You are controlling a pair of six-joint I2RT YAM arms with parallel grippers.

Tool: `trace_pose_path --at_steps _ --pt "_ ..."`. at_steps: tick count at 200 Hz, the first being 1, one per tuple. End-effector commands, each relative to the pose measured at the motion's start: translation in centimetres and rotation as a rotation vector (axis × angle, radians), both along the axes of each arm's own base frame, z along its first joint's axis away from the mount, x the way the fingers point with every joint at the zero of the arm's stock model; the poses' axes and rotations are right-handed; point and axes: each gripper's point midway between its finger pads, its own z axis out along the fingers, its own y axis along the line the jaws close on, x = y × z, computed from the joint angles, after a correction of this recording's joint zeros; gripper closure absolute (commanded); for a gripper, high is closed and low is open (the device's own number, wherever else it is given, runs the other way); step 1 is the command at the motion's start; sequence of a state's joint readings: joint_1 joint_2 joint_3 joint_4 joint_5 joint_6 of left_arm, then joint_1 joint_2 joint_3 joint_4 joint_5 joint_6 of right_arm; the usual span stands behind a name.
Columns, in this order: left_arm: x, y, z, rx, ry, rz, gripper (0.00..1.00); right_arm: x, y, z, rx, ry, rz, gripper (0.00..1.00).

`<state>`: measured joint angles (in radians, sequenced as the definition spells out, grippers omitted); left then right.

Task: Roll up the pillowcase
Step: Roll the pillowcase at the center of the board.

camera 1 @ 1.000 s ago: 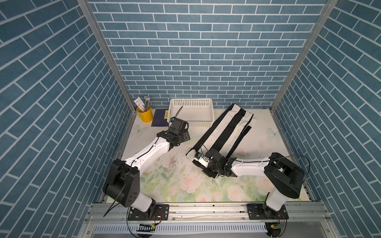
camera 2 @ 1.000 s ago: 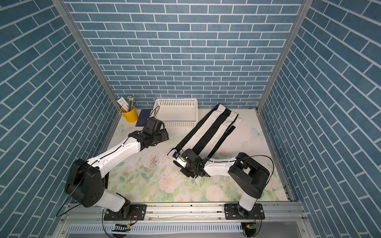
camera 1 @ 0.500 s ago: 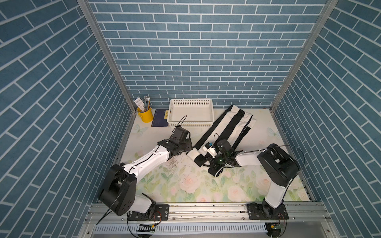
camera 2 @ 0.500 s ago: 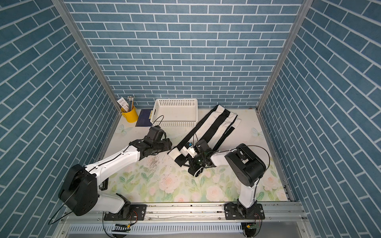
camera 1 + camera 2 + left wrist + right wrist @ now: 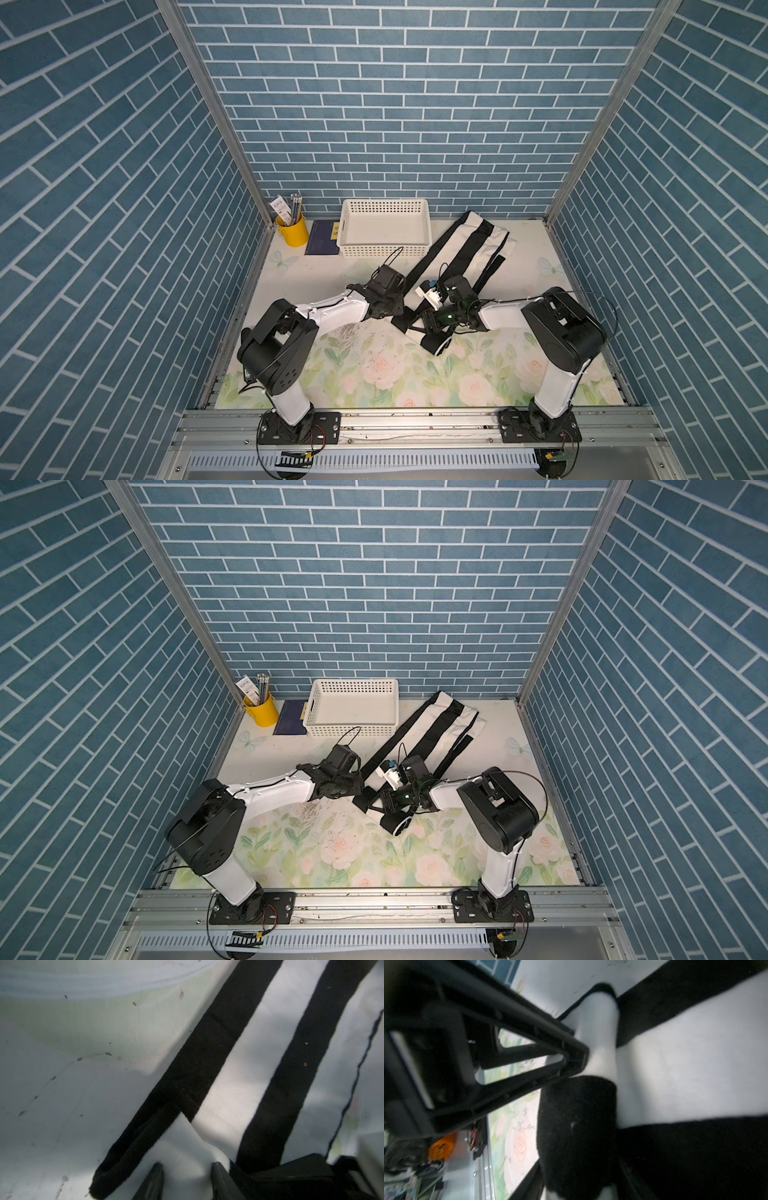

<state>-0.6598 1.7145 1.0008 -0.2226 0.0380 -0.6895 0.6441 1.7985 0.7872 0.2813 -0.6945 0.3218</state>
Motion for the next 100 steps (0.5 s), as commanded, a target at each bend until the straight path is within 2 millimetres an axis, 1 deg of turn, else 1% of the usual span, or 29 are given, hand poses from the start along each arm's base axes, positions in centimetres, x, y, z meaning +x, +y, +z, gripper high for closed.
trace_pose_path --at_steps 1,19,41,49,65,77,82,100 --pt "0.3 0.3 -0.8 0.034 0.02 0.035 0.59 2.5 -2.5 0.5 -0.185 -0.163 -0.115 0.37" --pt "0.3 0.5 -1.3 0.048 0.033 0.049 0.59 3.6 -3.7 2.3 -0.292 -0.333 -0.149 0.35" --pt "0.5 0.4 -1.1 0.046 0.027 0.051 0.58 3.2 -4.5 4.0 -0.419 -0.552 -0.146 0.31" --pt "0.6 0.3 -1.0 0.044 0.026 0.049 0.58 2.8 -4.6 4.5 -0.452 -0.631 -0.137 0.3" --pt "0.7 0.1 -0.9 0.035 0.022 0.046 0.58 1.2 -3.9 5.4 -0.468 -0.775 -0.084 0.25" --pt "0.7 0.1 -0.8 0.033 0.022 0.045 0.58 0.4 -3.2 5.8 -0.467 -0.846 -0.05 0.24" --pt "0.7 0.1 -0.8 0.031 0.021 0.046 0.58 0.1 -3.0 5.7 -0.47 -0.868 -0.039 0.17" --pt "0.6 0.1 -0.7 0.031 0.021 0.044 0.58 -0.4 -2.1 5.0 -0.51 -0.932 0.02 0.16"
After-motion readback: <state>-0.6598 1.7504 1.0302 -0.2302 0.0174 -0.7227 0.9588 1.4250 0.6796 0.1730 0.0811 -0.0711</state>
